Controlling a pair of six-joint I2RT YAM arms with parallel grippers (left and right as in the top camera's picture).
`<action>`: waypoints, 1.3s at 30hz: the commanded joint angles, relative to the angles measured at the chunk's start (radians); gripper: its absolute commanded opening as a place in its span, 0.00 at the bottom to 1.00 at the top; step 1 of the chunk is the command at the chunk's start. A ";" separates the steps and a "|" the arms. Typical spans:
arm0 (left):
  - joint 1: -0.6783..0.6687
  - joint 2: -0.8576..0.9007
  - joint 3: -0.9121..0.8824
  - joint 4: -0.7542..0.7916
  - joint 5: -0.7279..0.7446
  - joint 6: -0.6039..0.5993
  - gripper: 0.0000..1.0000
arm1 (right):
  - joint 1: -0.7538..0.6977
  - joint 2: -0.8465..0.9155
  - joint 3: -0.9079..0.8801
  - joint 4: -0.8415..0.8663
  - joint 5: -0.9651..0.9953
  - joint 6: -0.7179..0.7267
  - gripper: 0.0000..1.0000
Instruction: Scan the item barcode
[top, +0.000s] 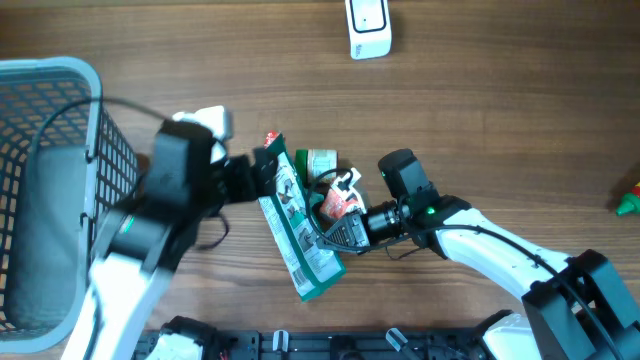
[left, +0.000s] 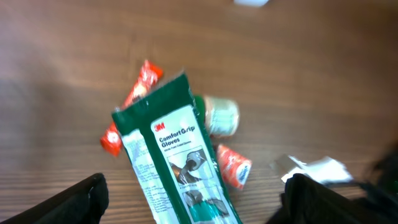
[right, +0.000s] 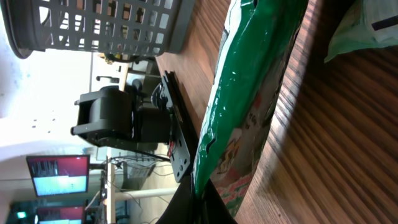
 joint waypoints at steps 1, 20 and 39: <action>-0.002 0.229 0.014 0.024 0.101 -0.031 0.95 | -0.004 -0.021 0.001 0.000 0.024 -0.044 0.05; -0.003 0.512 0.197 -0.101 0.144 -0.083 0.96 | 0.090 -0.149 0.158 -0.364 0.449 -0.266 0.05; -0.061 0.592 0.196 -0.174 0.151 -0.135 0.84 | 0.236 -0.230 0.238 -0.444 0.650 -0.275 0.05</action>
